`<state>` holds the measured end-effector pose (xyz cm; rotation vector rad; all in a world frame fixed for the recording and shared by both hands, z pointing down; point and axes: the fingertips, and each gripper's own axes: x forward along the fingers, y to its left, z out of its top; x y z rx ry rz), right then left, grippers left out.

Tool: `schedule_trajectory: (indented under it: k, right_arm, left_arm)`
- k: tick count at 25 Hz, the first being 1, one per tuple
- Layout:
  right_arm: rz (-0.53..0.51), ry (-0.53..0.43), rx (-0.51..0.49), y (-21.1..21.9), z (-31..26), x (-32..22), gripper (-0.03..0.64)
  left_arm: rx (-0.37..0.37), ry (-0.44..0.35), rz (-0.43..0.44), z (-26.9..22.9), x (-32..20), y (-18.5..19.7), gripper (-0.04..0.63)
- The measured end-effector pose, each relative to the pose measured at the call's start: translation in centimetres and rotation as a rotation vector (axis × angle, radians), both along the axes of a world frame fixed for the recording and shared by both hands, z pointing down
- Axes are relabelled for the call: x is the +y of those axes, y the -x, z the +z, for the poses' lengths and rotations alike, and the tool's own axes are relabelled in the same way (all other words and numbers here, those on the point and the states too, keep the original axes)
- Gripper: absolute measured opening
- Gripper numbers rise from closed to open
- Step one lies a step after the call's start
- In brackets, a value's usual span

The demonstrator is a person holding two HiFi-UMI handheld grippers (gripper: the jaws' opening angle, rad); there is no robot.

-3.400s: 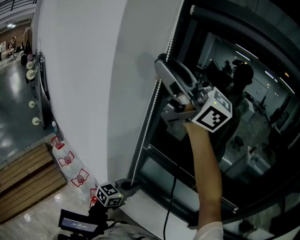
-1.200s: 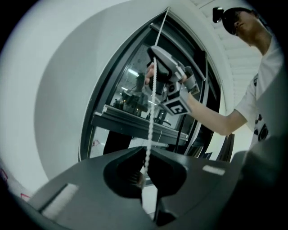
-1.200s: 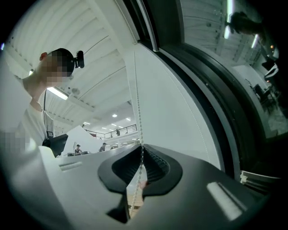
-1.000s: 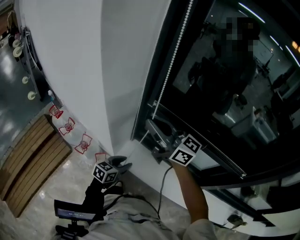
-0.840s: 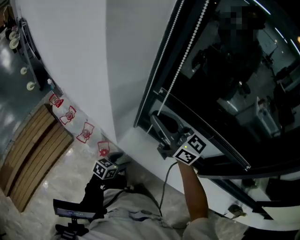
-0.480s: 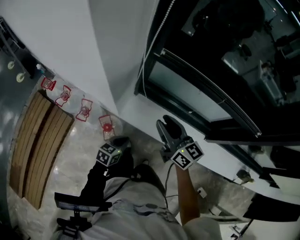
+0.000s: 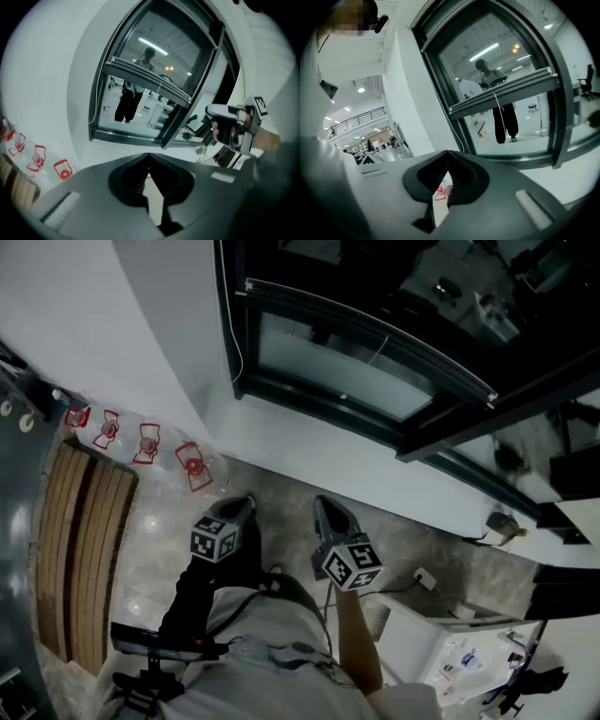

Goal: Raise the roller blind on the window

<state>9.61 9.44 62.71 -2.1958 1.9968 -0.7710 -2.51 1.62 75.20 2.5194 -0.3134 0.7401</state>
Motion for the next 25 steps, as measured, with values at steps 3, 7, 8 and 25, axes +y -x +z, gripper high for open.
schedule_trajectory:
  k: [3,7,8,25]
  right_arm:
    - [0.093,0.015,-0.050,1.4,1.0,5.3,0.002]
    - [0.188,0.041,-0.131,3.5,2.1,12.0,0.002]
    - [0.197,0.042,-0.130,3.9,2.0,13.0,0.002]
    - [0.293,0.050,-0.105,12.4,1.3,17.7,0.002]
  left_arm:
    - [0.020,-0.025,0.028,-1.5,4.7,0.8,-0.003]
    - [-0.012,-0.055,0.094,-1.9,10.3,2.3,-0.003]
    - [-0.009,-0.065,0.115,-2.2,11.2,2.5,-0.003]
    - [0.052,-0.137,0.101,-4.2,13.9,14.7,-0.002]
